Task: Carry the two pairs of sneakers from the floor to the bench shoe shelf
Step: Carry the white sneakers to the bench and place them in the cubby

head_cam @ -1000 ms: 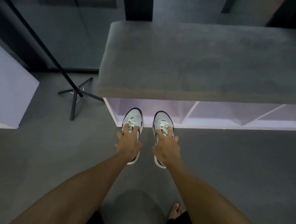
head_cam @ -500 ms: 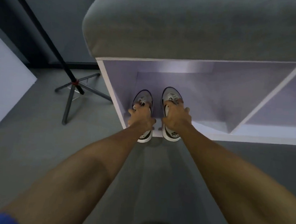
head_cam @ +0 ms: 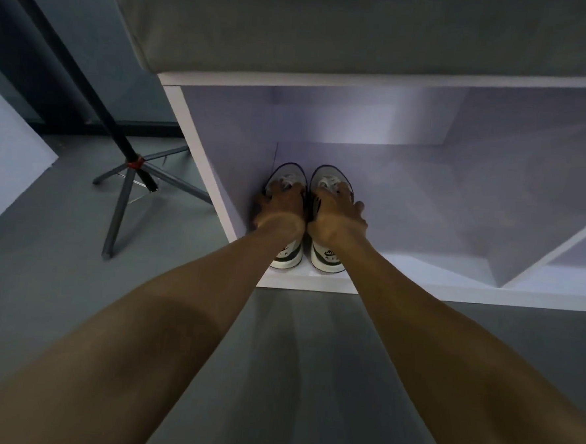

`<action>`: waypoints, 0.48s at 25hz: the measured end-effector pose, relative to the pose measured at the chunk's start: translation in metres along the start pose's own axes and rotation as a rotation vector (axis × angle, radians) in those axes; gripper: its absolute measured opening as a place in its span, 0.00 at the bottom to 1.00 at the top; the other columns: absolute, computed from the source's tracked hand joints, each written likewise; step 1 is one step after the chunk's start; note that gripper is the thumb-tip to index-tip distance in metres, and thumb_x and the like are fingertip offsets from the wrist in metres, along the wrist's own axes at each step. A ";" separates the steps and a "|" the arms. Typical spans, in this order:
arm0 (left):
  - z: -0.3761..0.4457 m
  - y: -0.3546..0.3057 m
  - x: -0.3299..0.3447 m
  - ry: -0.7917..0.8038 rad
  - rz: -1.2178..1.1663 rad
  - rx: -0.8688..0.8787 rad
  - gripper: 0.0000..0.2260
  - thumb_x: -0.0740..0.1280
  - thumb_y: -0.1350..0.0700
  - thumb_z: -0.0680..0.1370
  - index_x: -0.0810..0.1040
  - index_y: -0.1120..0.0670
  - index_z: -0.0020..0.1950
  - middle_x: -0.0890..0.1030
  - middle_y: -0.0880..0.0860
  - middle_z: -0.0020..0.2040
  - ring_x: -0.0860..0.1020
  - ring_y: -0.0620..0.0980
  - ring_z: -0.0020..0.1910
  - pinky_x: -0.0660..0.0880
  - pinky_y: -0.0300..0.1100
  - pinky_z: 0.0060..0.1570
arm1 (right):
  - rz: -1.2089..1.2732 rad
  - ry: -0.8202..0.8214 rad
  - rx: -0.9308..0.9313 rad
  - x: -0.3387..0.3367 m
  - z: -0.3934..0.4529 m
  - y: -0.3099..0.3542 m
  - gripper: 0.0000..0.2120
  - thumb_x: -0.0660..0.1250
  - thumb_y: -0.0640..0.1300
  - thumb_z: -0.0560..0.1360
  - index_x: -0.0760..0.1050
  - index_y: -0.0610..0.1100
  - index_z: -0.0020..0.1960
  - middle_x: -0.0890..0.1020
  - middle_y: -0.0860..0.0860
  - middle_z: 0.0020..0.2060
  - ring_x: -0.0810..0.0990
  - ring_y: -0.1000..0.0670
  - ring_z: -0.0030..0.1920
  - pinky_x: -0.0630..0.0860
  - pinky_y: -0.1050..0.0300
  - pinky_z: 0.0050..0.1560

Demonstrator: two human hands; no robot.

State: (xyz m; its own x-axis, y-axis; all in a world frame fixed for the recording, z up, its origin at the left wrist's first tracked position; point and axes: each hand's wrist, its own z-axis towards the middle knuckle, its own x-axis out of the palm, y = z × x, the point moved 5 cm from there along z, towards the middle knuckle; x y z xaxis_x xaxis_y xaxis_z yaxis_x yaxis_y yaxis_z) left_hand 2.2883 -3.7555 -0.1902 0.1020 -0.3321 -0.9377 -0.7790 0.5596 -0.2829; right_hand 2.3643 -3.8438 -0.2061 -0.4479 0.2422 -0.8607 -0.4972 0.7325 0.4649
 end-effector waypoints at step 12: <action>0.024 0.003 0.001 -0.045 -0.021 0.108 0.16 0.58 0.48 0.81 0.73 0.45 0.69 0.65 0.55 0.74 0.66 0.63 0.72 0.67 0.59 0.68 | 0.123 -0.064 -0.092 -0.001 0.006 0.001 0.31 0.70 0.54 0.76 0.64 0.60 0.76 0.52 0.50 0.82 0.62 0.32 0.74 0.67 0.33 0.69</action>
State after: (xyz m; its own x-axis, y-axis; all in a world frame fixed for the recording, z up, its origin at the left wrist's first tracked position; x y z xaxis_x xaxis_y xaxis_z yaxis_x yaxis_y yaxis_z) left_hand 2.3010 -3.7363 -0.1967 0.1475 -0.3114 -0.9388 -0.7055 0.6321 -0.3205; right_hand 2.3686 -3.8400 -0.2060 -0.4625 0.3690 -0.8062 -0.5088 0.6342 0.5821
